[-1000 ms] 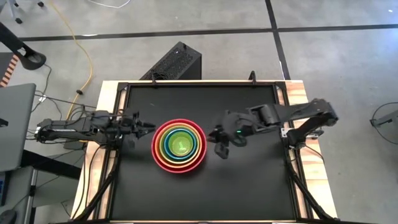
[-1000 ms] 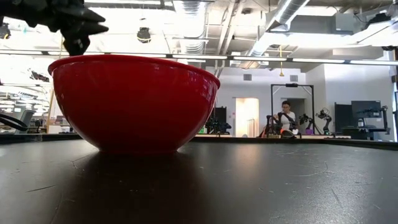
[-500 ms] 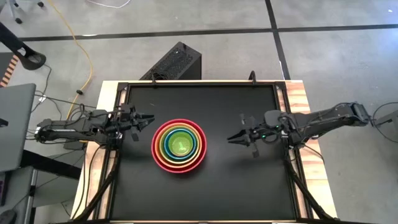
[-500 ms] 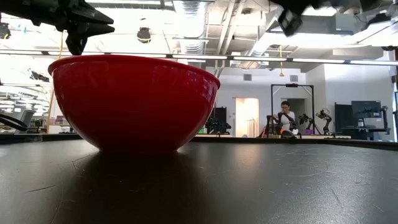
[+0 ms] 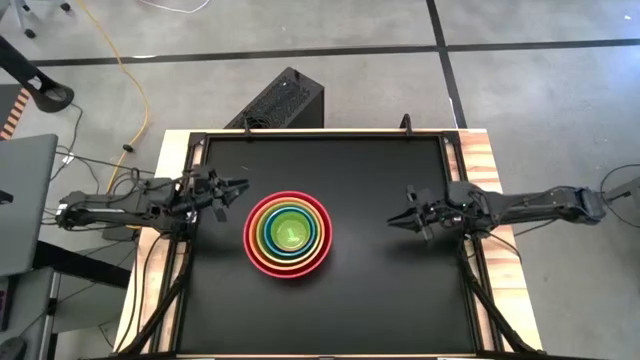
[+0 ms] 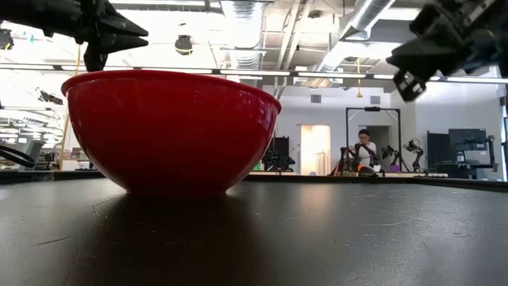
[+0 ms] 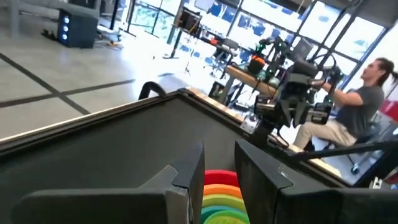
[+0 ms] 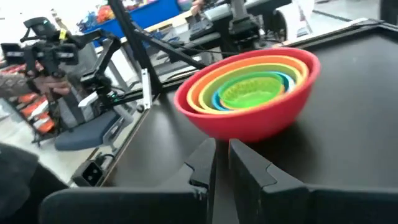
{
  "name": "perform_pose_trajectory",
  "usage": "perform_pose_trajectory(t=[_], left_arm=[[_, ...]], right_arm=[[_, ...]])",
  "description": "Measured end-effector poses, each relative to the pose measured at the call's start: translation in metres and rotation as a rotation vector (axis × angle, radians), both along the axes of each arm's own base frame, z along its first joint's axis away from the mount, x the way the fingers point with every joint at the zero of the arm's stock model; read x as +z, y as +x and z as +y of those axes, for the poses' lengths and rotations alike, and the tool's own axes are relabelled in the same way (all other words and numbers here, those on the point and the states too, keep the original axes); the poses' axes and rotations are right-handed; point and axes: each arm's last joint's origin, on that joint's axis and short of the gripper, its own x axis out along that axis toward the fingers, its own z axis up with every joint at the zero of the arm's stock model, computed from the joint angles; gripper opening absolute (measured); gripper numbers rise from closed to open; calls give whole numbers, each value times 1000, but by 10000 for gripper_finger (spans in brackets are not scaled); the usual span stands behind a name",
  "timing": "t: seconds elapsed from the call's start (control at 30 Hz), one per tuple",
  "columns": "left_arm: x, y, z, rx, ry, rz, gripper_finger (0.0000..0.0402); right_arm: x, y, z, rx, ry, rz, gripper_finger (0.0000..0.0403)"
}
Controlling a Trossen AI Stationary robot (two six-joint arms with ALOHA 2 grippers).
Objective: Nest bowls inside each other
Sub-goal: Return to Home Position
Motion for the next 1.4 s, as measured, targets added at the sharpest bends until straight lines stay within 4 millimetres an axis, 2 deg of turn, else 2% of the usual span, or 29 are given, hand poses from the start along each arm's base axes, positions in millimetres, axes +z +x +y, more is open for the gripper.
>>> perform_pose_trajectory(t=[0.13, 0.3, 0.47, 0.6, 0.73, 1.0, 1.2, 1.4], left_arm=[[-17, 5, -1, -23, -14, -51, 77], [-42, 8, -1, -34, -17, -96, 77], [-58, 7, -2, -88, -4, -88, 77], [-62, 0, -2, -90, -7, -111, 77], [-75, -6, -2, -94, -36, -111, 77], [-75, -12, -5, -171, -21, -138, 77], [-83, -11, -4, -155, 67, -28, 77], [-87, -11, -4, -162, 73, 22, 77]], right_arm=[[-17, -10, -3, -33, 26, -21, 63], [-32, -20, -9, -85, 55, -147, 63], [-33, -25, -14, -118, 30, -144, 63], [-30, -30, -17, -98, 14, -181, 63], [-28, -33, -20, -125, 4, -206, 63], [-37, -34, -23, -158, 20, -116, 63], [-47, -34, -23, -163, 41, -14, 63], [-48, -35, -23, -168, 43, 2, 63]])
